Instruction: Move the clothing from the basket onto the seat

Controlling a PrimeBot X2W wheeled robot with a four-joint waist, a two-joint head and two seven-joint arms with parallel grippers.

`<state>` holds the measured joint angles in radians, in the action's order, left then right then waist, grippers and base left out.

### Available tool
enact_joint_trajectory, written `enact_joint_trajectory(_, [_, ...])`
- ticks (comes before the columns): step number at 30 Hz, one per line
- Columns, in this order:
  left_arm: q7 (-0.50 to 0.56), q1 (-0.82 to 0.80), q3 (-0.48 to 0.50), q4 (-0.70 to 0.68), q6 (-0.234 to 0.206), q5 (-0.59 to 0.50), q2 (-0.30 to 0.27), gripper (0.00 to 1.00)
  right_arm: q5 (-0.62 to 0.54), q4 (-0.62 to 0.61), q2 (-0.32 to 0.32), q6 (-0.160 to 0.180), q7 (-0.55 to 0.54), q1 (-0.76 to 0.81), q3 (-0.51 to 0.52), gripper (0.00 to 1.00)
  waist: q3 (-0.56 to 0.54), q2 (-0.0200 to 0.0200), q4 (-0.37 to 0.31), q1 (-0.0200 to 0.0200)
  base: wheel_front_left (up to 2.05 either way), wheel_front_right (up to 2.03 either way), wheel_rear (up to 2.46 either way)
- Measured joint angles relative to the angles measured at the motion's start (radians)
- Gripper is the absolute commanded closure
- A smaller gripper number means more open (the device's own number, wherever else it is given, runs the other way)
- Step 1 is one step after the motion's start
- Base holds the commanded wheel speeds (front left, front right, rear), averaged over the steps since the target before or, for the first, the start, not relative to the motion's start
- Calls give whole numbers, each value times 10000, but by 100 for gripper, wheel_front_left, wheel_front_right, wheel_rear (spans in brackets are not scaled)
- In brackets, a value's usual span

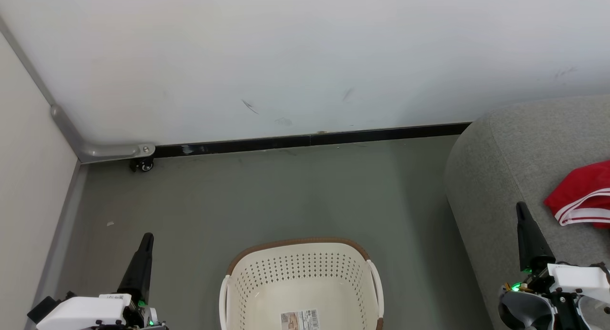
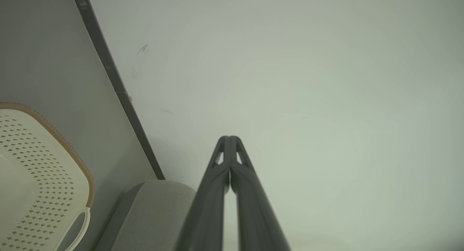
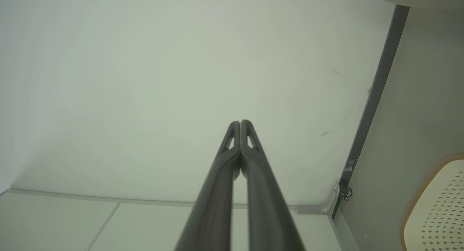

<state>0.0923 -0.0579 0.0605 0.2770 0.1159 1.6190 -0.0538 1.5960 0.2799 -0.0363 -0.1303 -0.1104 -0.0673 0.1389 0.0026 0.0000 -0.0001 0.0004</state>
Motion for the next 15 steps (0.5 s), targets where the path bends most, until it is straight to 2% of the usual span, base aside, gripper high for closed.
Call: enact_joint_trajectory(15, [0, -1, 4, 15, 0, 0, 2, 100, 0, -2, 0, 0, 0, 0, -2, 100, 0, 0, 1, 0, 0, 0, 0])
